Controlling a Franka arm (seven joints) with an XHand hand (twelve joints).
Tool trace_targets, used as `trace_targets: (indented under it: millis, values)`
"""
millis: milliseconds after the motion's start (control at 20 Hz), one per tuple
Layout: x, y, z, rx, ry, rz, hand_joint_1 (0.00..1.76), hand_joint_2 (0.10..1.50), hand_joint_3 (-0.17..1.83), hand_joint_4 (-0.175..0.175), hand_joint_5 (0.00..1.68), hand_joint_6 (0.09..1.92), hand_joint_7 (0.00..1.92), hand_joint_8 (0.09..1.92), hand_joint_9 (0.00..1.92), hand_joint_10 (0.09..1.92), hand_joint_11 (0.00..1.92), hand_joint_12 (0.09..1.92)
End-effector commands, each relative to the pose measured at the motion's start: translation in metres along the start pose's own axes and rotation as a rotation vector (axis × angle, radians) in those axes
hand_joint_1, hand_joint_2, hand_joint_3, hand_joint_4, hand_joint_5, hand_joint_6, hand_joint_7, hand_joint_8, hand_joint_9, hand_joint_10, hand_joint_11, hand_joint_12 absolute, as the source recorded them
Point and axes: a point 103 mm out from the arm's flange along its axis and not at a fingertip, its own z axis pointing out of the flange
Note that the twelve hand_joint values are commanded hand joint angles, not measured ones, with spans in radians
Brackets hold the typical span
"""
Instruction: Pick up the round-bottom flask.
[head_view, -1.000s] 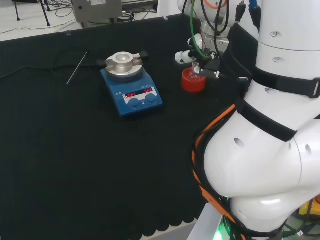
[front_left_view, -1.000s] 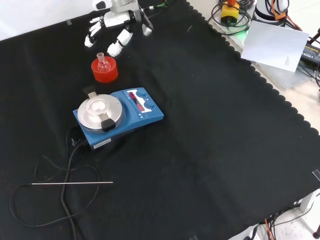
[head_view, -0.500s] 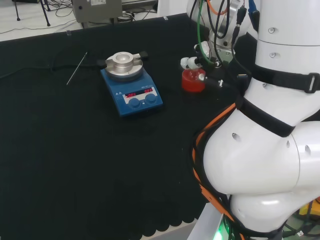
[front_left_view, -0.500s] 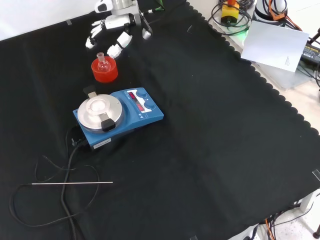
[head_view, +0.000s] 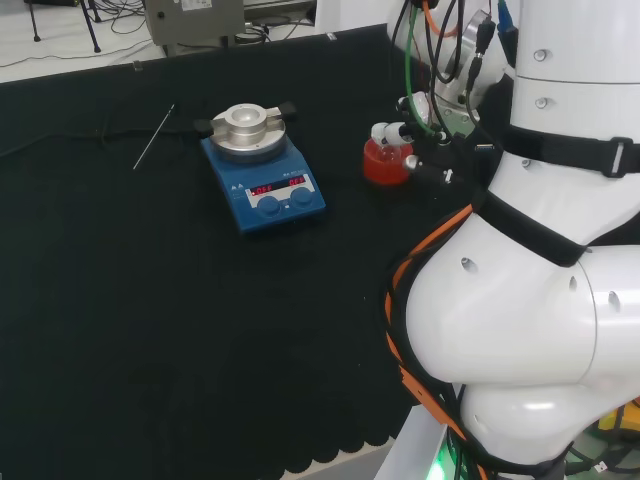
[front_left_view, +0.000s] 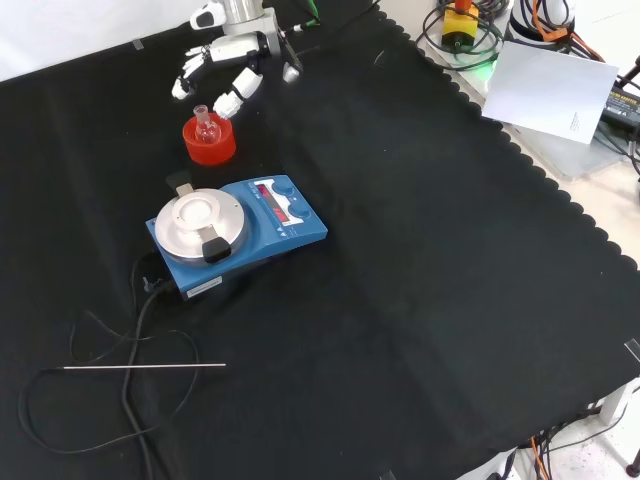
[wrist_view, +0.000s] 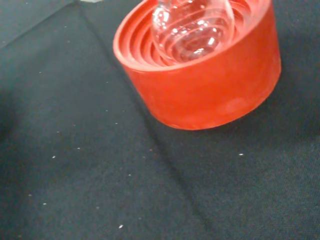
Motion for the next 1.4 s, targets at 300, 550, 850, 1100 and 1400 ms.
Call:
trace_targets:
  millis: [300,550,850,1100,1400]
  values:
    - [-0.009,0.010,0.015,0.034,0.042,0.006,0.71,0.98,-0.13,-0.049,0.51,0.09,0.26,0.64,0.42,0.67,0.00,1.37]
    - [-0.010,0.010,0.019,0.043,0.049,0.006,0.71,0.98,-0.14,-0.048,0.52,0.09,0.26,0.64,0.42,0.67,0.00,1.37]
    - [-0.006,0.011,0.024,0.041,0.055,0.011,0.73,1.00,-0.15,-0.047,0.52,0.09,0.27,0.64,0.42,0.66,0.00,1.37]
    - [-0.005,0.013,0.024,0.030,0.059,0.024,0.74,1.01,-0.15,-0.046,0.53,0.09,0.27,0.63,0.42,0.66,0.01,1.37]
    - [-0.005,0.015,0.024,0.017,0.056,0.030,0.77,1.03,-0.15,-0.045,0.54,0.09,0.27,0.63,0.43,0.66,0.02,1.36]
